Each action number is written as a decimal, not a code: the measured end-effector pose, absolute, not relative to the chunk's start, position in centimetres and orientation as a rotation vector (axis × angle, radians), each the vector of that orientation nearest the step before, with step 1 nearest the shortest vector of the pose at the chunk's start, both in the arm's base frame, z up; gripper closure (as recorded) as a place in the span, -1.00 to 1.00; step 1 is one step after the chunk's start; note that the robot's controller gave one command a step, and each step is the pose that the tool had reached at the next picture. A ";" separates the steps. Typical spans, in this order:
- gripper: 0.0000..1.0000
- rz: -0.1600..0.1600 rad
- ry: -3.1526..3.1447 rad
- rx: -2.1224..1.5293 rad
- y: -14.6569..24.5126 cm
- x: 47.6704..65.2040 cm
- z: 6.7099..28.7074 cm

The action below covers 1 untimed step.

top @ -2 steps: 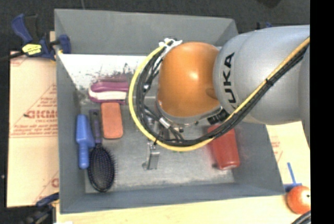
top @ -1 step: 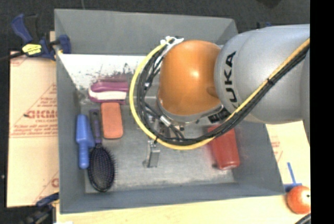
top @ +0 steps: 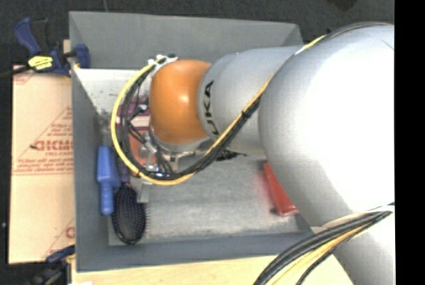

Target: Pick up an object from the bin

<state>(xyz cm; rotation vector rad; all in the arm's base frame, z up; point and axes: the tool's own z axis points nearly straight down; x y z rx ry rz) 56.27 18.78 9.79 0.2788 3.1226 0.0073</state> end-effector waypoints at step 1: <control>-1.00 0.001 3.106 -0.437 20.5 52.5 13.4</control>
Offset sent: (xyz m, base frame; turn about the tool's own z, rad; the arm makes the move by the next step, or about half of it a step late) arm 0.0712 0.0474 0.0021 -0.3908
